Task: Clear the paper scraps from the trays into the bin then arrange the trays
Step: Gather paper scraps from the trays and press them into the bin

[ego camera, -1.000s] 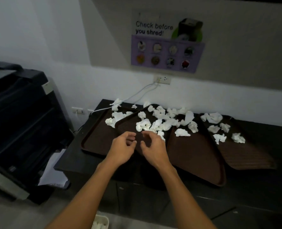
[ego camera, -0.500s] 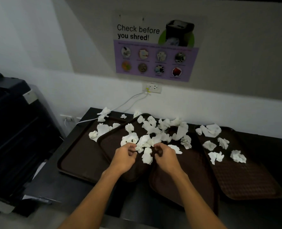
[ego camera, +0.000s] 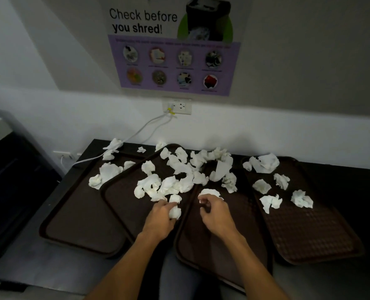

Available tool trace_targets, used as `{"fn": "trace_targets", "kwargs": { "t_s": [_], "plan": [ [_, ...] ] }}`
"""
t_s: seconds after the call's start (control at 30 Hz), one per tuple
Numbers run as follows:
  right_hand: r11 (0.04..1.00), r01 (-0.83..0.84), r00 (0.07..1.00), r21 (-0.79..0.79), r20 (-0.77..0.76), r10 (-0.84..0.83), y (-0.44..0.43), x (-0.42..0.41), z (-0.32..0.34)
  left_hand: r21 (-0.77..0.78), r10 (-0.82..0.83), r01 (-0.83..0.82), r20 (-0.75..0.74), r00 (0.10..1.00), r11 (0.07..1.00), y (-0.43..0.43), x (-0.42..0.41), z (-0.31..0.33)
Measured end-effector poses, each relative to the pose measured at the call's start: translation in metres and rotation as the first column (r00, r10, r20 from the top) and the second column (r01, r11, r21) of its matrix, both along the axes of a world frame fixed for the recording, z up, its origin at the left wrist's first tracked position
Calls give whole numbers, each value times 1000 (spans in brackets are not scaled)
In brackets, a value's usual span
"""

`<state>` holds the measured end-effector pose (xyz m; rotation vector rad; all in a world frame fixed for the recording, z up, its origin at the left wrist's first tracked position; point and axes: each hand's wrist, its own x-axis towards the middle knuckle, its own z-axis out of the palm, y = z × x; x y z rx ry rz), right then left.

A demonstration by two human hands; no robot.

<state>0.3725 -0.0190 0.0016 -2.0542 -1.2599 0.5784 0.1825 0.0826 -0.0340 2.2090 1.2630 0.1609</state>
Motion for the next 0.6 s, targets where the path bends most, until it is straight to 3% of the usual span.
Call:
{"fn": "trace_targets", "kwargs": {
  "t_s": [0.2, 0.37, 0.6],
  "plan": [
    [999, 14, 1000, 35, 17, -15, -3, 12, -1, 55, 134, -140, 89, 987, 989, -13, -9, -7],
    [996, 8, 1000, 90, 13, -10, 5, 19, 1, 52, 211, -232, 269, 940, 971, -20, -28, 3],
    [988, -143, 990, 60, 14, 142, 39, -3, -4, 81, 280, -328, 352, 893, 941, -17, -52, 22]
  ]
}}
